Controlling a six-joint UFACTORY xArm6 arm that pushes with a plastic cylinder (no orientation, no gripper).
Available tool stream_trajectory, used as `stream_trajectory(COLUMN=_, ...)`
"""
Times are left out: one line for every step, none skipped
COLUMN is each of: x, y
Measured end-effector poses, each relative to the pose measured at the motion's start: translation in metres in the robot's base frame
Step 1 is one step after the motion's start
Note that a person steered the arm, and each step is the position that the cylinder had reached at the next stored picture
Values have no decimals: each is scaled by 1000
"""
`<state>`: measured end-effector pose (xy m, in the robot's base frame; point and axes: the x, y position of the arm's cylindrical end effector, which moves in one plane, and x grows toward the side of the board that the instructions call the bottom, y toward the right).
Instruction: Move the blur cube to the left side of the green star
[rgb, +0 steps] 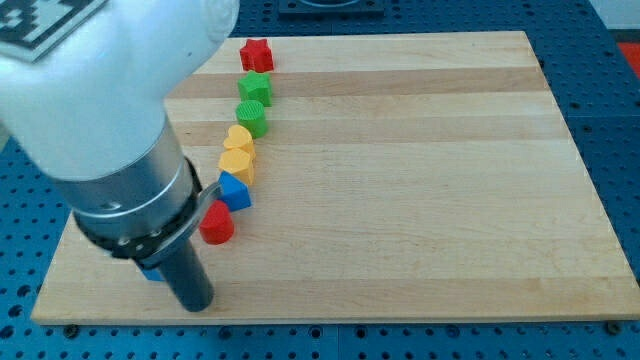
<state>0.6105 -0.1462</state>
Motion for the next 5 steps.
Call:
stream_trajectory(x=-32, y=-29)
stream_trajectory(x=-67, y=-29)
stream_trajectory(x=-34, y=-25)
stream_trajectory(x=-52, y=-59)
stream_trajectory(x=-102, y=-49)
